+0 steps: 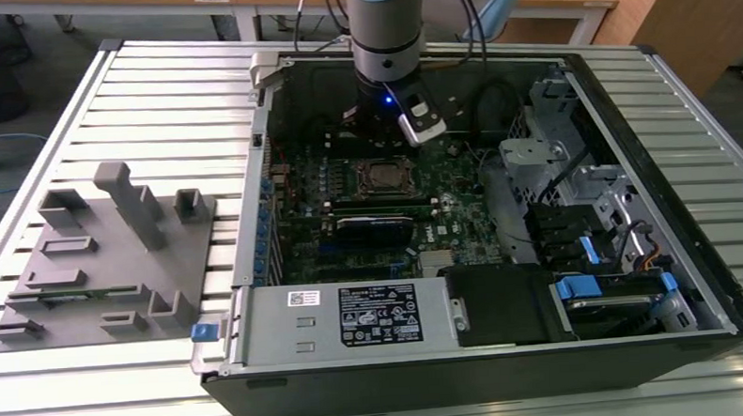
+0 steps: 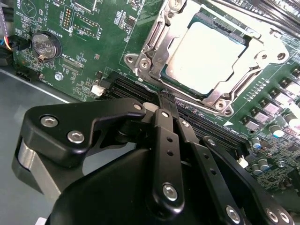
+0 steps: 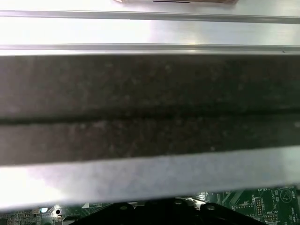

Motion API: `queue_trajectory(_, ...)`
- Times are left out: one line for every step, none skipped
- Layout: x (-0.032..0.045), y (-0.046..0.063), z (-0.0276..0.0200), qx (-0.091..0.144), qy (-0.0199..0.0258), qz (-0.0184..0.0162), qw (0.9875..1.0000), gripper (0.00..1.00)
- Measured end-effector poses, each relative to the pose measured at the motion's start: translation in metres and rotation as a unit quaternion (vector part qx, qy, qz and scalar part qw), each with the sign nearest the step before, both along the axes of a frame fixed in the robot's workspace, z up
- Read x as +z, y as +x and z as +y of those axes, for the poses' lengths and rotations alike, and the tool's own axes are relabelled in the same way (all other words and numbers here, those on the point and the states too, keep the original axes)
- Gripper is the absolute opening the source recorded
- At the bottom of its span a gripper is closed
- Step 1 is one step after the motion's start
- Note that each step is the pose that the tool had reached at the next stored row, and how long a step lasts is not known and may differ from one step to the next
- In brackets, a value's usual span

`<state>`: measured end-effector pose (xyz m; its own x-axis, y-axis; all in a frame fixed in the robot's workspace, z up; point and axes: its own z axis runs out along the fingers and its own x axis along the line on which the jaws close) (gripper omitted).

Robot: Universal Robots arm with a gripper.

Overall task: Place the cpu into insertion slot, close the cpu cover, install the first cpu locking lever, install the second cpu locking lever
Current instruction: 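Install the first cpu locking lever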

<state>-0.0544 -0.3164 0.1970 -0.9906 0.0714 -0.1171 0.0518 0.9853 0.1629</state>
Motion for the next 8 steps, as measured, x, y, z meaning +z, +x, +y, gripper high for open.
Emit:
queue_trajectory(0.0000, 0.0002, 0.0000, 0.000, 0.0000, 0.0000, 1.0000, 0.11)
queue_trajectory(0.0000, 0.0002, 0.0000, 0.000, -0.0001, 0.0000, 1.0000, 0.11)
queue_trajectory(0.0000, 0.0002, 0.0000, 0.000, -0.0001, 0.0001, 1.0000, 0.11)
queue_trajectory(0.0000, 0.0003, 0.0001, 0.000, -0.0001, 0.0001, 1.0000, 0.11)
queue_trajectory(0.0000, 0.0003, 0.0003, 0.000, -0.0001, 0.0001, 1.0000, 0.11)
queue_trajectory(0.0000, 0.0003, 0.0007, 0.000, -0.0002, 0.0001, 1.0000, 0.11)
queue_trajectory(0.0000, 0.0003, 0.0011, 0.000, -0.0002, 0.0001, 1.0000, 0.11)
queue_trajectory(0.0000, 0.0003, 0.0018, 0.000, -0.0002, 0.0001, 1.0000, 0.11)
